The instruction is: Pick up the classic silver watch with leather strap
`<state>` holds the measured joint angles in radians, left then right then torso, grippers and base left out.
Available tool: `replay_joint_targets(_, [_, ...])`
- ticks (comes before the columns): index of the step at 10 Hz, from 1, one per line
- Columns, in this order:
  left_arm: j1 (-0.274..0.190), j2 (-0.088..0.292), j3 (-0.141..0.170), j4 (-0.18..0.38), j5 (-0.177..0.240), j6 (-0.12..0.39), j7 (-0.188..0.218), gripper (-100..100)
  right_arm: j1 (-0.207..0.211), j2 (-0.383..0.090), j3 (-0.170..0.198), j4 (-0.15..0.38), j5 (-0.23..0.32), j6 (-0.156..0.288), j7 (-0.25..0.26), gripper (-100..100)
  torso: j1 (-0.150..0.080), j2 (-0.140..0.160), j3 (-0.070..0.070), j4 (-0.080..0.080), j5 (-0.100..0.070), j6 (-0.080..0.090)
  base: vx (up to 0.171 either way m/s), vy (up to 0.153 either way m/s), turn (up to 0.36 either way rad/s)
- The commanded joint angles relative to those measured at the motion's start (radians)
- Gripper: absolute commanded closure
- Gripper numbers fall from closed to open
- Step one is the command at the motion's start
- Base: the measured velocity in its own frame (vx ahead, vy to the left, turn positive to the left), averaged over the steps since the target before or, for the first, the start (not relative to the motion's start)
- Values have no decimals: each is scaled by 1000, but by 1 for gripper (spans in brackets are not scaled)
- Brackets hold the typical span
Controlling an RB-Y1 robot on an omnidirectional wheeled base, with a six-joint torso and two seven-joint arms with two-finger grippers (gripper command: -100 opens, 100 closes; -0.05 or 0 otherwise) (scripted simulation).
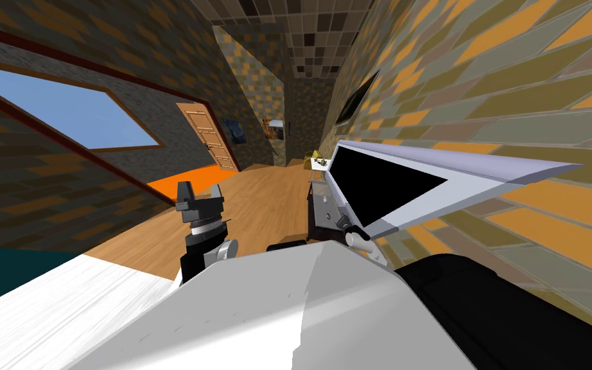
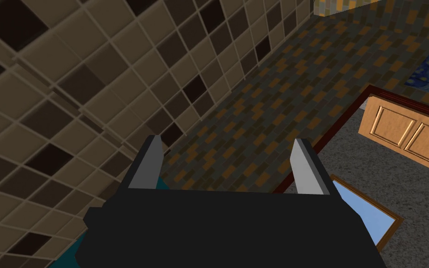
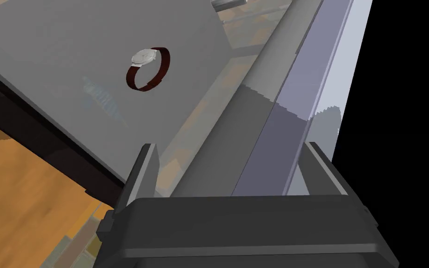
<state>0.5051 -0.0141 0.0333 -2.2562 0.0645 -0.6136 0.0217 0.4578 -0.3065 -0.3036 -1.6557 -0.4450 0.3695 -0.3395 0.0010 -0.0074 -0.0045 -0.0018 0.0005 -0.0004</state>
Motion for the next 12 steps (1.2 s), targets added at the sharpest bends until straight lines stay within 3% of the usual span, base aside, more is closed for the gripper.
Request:
replay_joint_targets(1, [0, 0, 0, 0, 0, 0, 0, 0, -16, -11, -20, 50, -34, 50, -38, -100, 0, 0, 0, 0, 0, 0, 81, 29, -61])
replay_joint_targets(4, [0, 0, 0, 0, 0, 0, 0, 0, -30, -23, -37, 96, -65, 112, -71, -100, -1, 0, 0, 0, 0, 0, 81, 15, -29])
replay_joint_targets(6, [0, 0, 0, 0, 0, 0, 0, 0, -62, -48, -70, 164, -123, 184, -137, -100, -2, 0, 0, 0, 0, 0, 124, -3, -57])
replay_joint_targets(11, [0, 0, 0, 0, 0, 0, 0, 0, -97, -74, -102, 279, -192, 293, -202, -100, -3, 0, 0, 0, -1, 0, 93, 4, -18])
replay_joint_targets(12, [0, 0, 0, 0, 0, 0, 0, 0, -115, -86, -117, 314, -223, 333, -234, -100, -3, 1, 0, 0, -1, 0, 94, -6, -32])
